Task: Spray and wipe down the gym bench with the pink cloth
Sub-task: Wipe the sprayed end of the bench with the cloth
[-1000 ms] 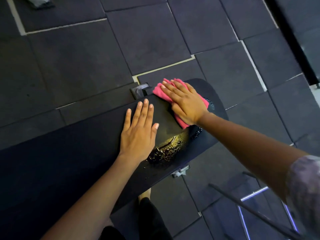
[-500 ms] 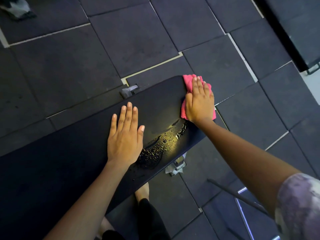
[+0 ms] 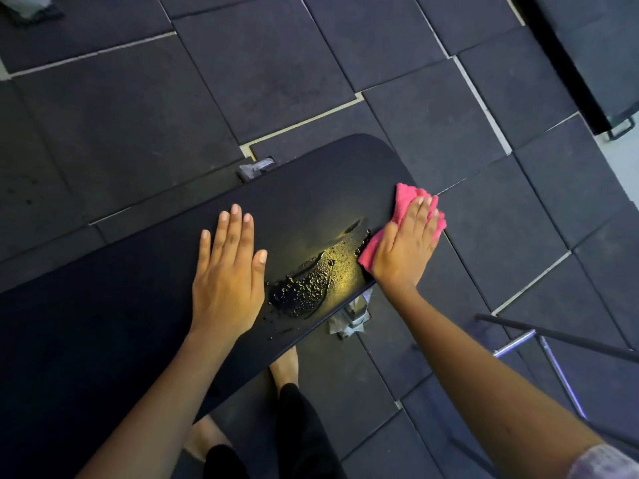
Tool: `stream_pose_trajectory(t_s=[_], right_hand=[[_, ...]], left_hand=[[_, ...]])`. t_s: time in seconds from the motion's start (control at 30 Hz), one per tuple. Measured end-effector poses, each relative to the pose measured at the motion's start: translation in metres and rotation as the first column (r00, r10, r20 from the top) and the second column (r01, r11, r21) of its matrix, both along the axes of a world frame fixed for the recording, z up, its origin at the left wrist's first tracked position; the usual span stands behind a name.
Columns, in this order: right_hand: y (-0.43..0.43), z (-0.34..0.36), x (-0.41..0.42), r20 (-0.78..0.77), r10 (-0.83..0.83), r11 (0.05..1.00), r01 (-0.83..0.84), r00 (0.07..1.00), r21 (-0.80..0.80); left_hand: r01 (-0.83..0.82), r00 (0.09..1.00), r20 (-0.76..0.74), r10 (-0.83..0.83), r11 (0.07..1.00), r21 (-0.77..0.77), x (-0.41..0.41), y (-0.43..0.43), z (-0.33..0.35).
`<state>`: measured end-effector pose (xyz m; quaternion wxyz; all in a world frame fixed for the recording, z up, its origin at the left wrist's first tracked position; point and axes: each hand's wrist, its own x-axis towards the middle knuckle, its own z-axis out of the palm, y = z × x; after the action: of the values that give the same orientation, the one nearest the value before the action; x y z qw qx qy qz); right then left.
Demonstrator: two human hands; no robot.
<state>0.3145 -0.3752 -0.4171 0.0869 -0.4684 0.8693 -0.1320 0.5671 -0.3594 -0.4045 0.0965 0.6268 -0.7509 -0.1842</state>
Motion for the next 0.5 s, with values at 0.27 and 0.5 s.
stream_pose_trajectory(t_s=[0.27,0.5], right_hand=[[0.000,0.012,-0.018,-0.087,0.662,0.749,-0.651,0.745,0.121],[-0.025,0.009,-0.037,-0.045,0.531,0.847,-0.528,0.846,0.054]], left_hand=[[0.019,1.000,0.023,-0.020,1.000,0.022,0.011,0.031,-0.003],[0.008,0.998,0.062,-0.009,1.000,0.010,0.008,0.031,-0.004]])
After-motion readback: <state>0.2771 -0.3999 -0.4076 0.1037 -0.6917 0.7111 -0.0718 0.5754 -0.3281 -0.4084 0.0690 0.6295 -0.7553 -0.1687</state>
